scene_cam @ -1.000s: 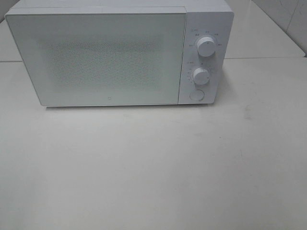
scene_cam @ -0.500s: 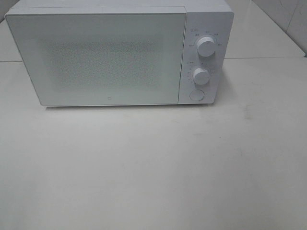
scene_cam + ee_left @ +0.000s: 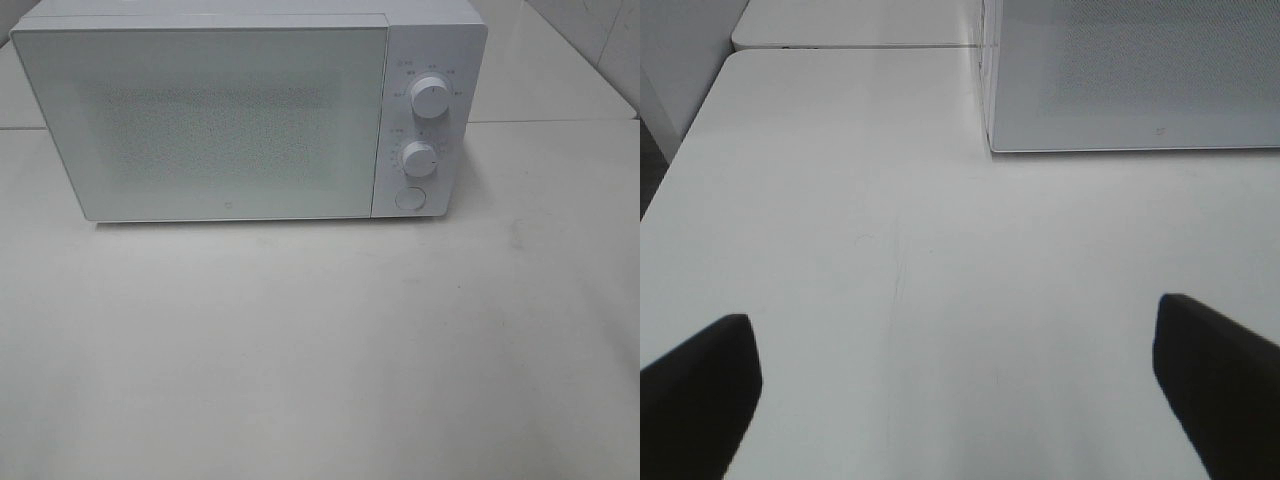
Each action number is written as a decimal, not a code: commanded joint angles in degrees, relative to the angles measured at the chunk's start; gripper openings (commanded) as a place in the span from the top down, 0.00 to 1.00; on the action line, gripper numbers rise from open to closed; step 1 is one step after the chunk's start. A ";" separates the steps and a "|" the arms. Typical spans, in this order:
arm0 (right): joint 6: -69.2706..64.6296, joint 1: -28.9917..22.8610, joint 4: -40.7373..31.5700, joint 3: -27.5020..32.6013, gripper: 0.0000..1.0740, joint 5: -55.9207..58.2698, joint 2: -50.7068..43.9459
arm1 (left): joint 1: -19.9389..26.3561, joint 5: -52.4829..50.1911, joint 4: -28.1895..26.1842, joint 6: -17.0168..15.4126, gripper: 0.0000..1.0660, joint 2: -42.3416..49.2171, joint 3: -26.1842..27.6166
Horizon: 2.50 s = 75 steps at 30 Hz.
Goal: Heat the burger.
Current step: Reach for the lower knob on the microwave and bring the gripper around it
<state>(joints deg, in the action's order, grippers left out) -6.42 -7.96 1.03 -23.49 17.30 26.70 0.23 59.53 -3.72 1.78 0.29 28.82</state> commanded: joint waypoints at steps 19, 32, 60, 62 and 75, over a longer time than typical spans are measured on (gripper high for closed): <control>0.23 0.29 0.00 0.29 0.31 -31.51 25.78 | 0.11 -0.11 -0.23 -0.52 0.06 1.20 -0.23; 2.86 0.29 -0.17 0.29 0.31 -46.29 37.82 | 0.11 -0.11 -0.23 -0.52 0.06 1.20 -0.23; 23.84 -21.43 -36.21 2.12 0.31 -73.97 59.36 | 0.11 -0.11 -0.23 -0.52 0.06 1.20 -0.23; 23.84 -22.69 -37.36 2.06 0.31 -74.71 59.99 | 0.11 -0.11 -0.23 -0.52 0.06 1.20 -0.23; 23.84 -33.35 -44.98 1.95 0.31 -82.91 68.12 | 0.11 -0.11 -0.23 -0.52 0.06 1.20 -0.23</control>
<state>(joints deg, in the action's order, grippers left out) 17.07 -40.22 -43.60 -21.49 -63.60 93.79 0.23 59.53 -3.72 1.78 0.29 28.82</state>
